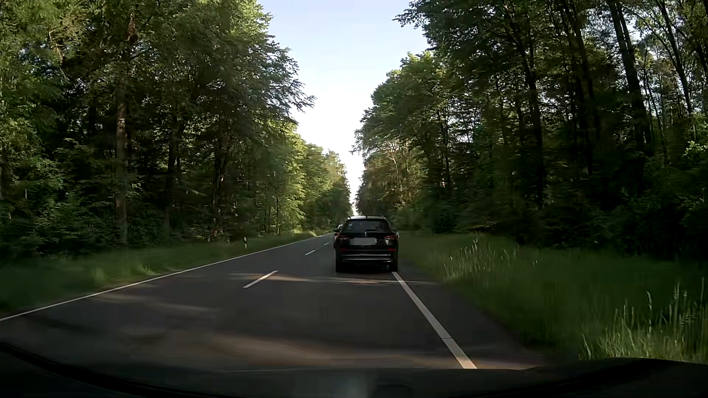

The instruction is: Follow the waypoints while adhering to traffic rules and regulations

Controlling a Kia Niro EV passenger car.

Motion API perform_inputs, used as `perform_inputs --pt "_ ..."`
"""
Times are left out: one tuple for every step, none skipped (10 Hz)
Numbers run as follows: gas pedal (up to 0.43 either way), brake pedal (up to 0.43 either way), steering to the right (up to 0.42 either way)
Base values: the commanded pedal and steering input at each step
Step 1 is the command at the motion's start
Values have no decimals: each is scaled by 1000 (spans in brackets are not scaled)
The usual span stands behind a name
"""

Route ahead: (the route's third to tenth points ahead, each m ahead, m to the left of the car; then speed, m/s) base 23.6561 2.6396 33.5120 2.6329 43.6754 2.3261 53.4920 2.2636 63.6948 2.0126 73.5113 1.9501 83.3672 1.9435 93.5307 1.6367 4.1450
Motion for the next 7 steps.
perform_inputs --pt "0 0 3" --pt "0 0 3" --pt "0 6 2" --pt "0 0 2" --pt "0 0 1" --pt "0 0 0" --pt "0 0 0"
